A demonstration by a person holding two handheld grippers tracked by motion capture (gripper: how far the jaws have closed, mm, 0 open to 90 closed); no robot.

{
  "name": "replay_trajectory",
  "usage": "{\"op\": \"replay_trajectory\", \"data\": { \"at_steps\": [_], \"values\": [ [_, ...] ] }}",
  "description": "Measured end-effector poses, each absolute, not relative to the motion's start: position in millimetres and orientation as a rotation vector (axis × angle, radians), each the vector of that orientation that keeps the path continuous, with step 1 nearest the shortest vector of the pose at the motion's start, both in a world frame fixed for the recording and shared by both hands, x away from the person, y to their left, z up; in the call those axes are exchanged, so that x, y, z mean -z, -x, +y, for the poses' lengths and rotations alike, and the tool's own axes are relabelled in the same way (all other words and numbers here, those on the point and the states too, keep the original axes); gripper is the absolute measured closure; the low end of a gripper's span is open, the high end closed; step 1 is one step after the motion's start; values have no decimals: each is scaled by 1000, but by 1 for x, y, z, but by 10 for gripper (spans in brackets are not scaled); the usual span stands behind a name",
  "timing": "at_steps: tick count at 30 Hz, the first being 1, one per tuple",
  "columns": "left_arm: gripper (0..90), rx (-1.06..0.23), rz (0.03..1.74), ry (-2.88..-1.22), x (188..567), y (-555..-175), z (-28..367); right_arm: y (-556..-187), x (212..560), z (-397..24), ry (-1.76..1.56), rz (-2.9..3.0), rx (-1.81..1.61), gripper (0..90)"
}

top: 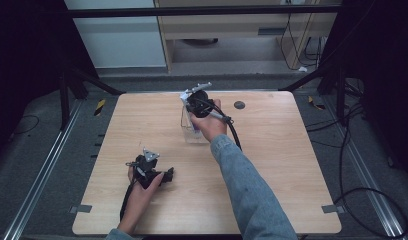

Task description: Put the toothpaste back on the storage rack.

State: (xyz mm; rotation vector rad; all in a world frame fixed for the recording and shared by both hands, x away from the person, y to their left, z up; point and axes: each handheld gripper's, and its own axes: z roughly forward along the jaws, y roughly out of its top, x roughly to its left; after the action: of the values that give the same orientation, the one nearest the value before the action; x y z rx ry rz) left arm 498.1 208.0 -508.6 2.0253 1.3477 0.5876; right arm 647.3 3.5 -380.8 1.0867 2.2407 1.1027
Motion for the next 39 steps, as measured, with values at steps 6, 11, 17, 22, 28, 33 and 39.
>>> {"op": "replay_trajectory", "data": {
  "at_steps": [6,11,17,22,28,33,39],
  "values": [
    [0,-587,1345,-2027,509,-498,208,-653,381,7,-1097,2244,-1099,819],
    [0,-587,1345,-2027,509,-498,208,-655,382,10,-1093,2248,-1094,818],
    [0,-587,1345,-2027,509,-498,208,-657,381,13,-1080,2256,-1085,817],
    [0,-586,1344,-2028,509,-498,208,-658,381,14,-1087,2256,-1084,817],
    [0,-586,1342,-2029,509,-498,208,-658,381,14,-1094,2254,-1087,814],
    [0,-586,1342,-2029,509,-498,208,-658,381,14,-1099,2252,-1094,810],
    [0,-586,1342,-2029,509,-498,208,-657,380,13,-1101,2252,-1102,802]
  ]
}}
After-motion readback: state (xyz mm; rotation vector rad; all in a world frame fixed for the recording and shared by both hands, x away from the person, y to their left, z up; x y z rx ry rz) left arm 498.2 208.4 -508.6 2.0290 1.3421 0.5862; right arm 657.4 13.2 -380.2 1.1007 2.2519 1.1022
